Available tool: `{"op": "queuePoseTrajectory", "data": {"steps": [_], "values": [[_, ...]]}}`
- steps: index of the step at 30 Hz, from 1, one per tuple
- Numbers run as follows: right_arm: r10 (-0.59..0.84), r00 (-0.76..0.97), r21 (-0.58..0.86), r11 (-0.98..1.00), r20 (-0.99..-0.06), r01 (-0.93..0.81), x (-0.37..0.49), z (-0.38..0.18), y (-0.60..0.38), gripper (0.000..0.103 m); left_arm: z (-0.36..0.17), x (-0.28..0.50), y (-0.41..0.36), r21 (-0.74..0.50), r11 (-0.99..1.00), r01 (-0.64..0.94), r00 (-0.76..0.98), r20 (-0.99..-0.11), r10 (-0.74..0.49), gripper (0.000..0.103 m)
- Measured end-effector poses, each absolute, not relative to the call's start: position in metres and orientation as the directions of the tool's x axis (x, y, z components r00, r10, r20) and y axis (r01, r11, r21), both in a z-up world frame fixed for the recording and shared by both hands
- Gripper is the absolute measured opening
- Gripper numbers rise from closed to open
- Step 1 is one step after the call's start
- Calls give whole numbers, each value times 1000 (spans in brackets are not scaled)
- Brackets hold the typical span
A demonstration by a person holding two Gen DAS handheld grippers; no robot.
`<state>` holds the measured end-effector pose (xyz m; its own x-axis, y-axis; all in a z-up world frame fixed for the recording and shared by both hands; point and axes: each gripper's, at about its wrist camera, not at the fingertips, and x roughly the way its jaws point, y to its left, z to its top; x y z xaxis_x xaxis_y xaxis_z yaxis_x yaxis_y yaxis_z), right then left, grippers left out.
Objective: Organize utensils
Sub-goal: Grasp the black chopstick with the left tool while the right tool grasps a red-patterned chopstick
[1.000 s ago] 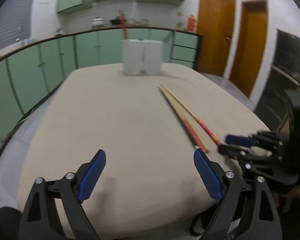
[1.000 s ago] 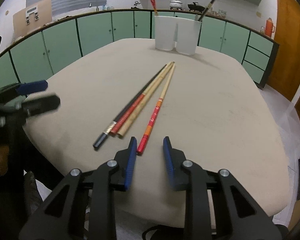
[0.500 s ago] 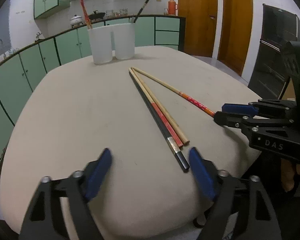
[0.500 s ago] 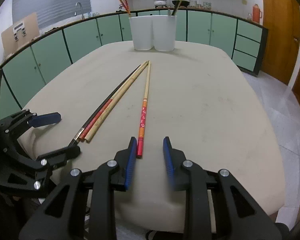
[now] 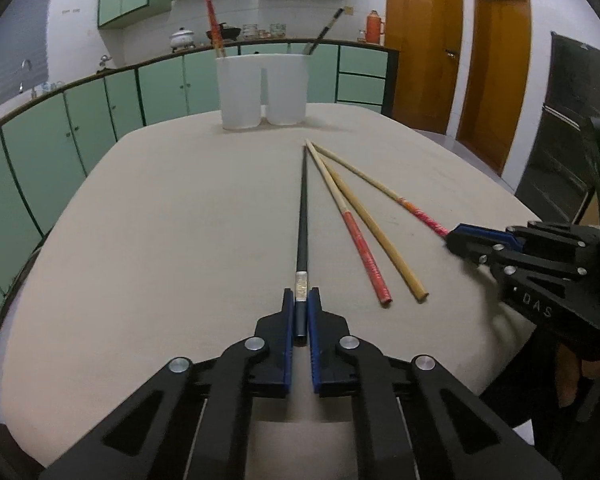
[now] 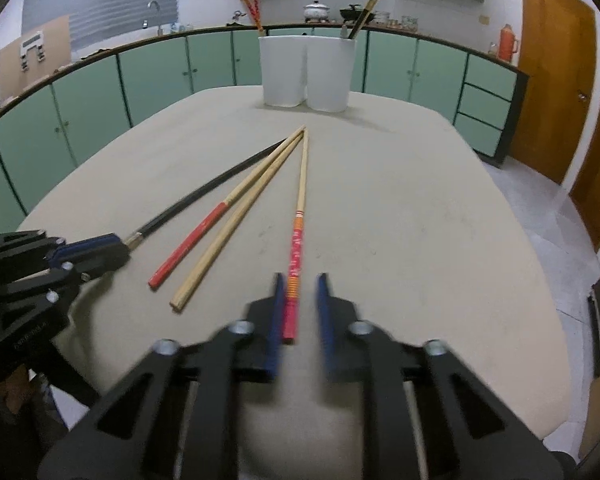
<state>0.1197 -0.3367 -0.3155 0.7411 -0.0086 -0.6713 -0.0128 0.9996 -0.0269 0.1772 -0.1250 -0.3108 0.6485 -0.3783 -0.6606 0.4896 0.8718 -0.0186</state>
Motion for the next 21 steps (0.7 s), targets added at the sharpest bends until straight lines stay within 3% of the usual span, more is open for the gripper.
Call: {"op": "queuePoseTrajectory", "data": {"steps": [5, 9, 11, 13, 15, 17, 18, 19, 21], "values": [[-105, 742, -39, 994, -662, 105, 122, -317, -353, 5, -310, 186, -117, -2, 919, 395, 698, -649, -302, 7], [-96, 742, -19, 994, -664, 112, 122, -318, -357, 9, -310, 197, -105, -7, 946, 323, 715, -654, -249, 7], [-72, 743, -9, 996, -665, 88, 120, -318, -356, 10, -309, 197, -107, -1, 945, 328, 712, -657, -248, 14], [-58, 743, -1, 997, -667, 77, 116, -316, -356, 10, -309, 194, -108, 8, 939, 344, 710, -657, -255, 30], [-54, 740, 4, 997, -670, 76, 114, -317, -357, 10, -310, 194, -108, 5, 935, 354, 706, -657, -263, 30], [-45, 738, 14, 997, -674, 73, 114, -318, -360, 9, -309, 197, -107, -2, 932, 362, 701, -658, -274, 28], [-43, 736, 15, 997, -676, 73, 115, -318, -358, 8, -309, 199, -108, -6, 931, 364, 698, -660, -278, 12], [-38, 732, 21, 997, -680, 71, 118, -317, -359, 6, -308, 201, -108, -10, 930, 366, 694, -663, -281, 7], [-34, 731, 30, 997, -681, 73, 117, -315, -359, 5, -306, 205, -106, -31, 932, 361, 680, -675, -286, 7]]}}
